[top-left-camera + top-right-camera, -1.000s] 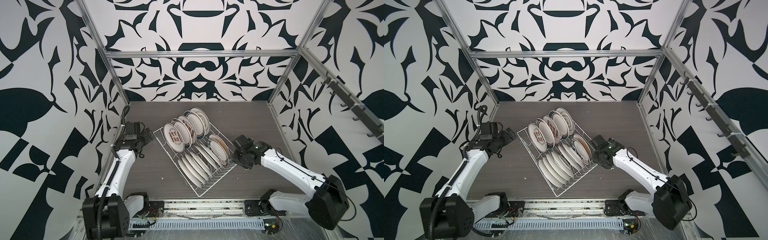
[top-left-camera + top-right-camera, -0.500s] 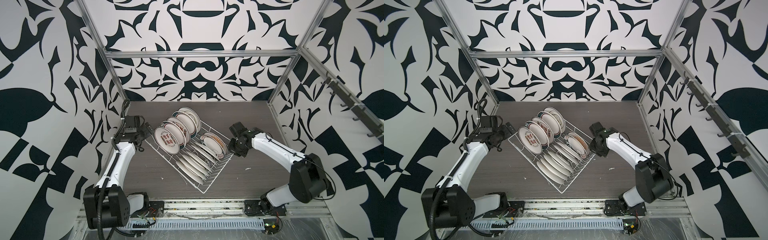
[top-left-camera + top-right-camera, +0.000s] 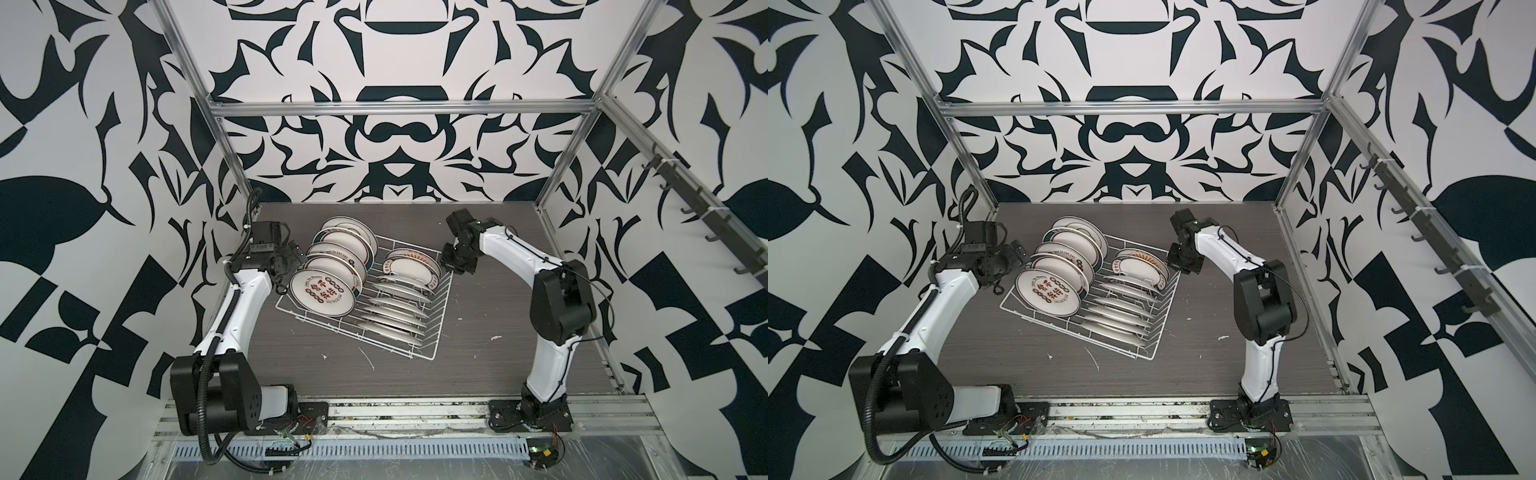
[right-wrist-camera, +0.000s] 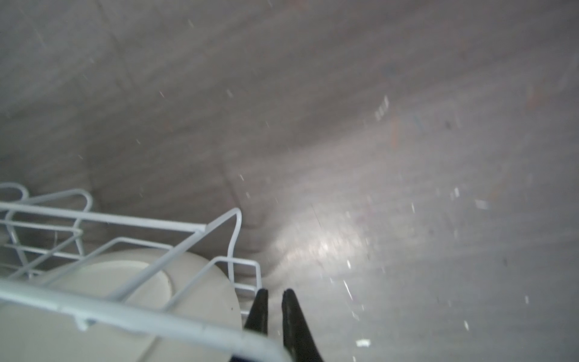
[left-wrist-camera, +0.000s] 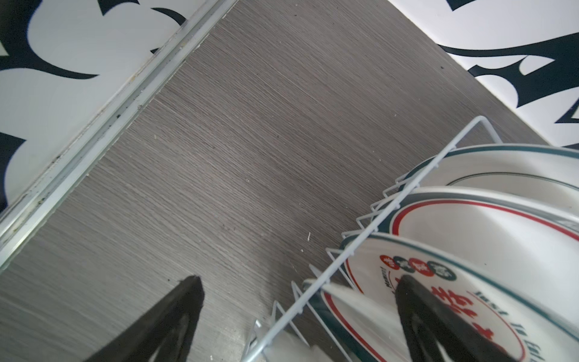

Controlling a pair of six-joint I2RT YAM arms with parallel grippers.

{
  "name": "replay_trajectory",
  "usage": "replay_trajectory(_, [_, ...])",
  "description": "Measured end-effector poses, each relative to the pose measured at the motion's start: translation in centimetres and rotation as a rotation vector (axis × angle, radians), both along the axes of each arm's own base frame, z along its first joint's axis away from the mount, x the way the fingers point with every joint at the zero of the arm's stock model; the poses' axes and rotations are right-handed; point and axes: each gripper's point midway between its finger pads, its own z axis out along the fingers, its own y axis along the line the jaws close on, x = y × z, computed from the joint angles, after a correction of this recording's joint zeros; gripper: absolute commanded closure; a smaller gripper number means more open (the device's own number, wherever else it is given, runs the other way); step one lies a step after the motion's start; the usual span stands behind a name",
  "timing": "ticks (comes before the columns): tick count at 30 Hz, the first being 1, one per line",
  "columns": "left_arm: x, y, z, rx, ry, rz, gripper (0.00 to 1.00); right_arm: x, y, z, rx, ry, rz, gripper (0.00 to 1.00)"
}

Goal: Unload the plates from the dish rack
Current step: Rotate the dish rack at the top-center of the table.

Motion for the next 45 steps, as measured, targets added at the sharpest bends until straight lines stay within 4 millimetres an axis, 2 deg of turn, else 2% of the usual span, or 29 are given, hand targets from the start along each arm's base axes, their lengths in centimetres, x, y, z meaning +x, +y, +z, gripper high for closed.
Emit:
replay_trajectory(11, [0.8,1.0,1.7,0.046,-0.005,0.037,0.01,8.4,2.7,0.8,0.021,-0.125,0.147,1.0])
replay_trajectory(17, [0.9,1.6,0.9,0.063,0.034,0.066,0.01,12.4,4.7,1.3,0.05,-0.207,0.234,1.0])
replay_trajectory(22, [0.5,2.0,0.8,0.067,0.046,0.083,0.01,14.6,6.4,1.6,0.096,-0.261,0.29,0.99])
replay_trajectory(25, [0.4,2.2,0.8,0.072,0.049,0.088,0.01,15.2,6.9,1.6,0.115,-0.276,0.306,0.97])
replay_trajectory(28, [0.4,2.4,0.8,0.075,0.051,0.093,0.01,15.5,7.2,1.6,0.125,-0.285,0.312,0.85])
replay_trajectory(31, [0.3,2.5,0.7,0.077,0.054,0.097,0.01,16.3,7.1,1.5,0.113,-0.31,0.302,0.78])
replay_trajectory(38, [0.2,2.6,0.7,0.078,0.059,0.1,0.01,16.3,5.5,1.4,0.038,-0.315,0.27,0.6])
replay_trajectory(42, [0.0,2.6,0.7,0.079,0.063,0.101,0.01,15.6,4.7,3.0,0.011,-0.325,0.26,0.52])
replay_trajectory(45, [-0.2,2.6,1.0,0.081,0.056,0.102,0.01,15.1,3.8,5.2,-0.002,-0.353,0.245,0.5])
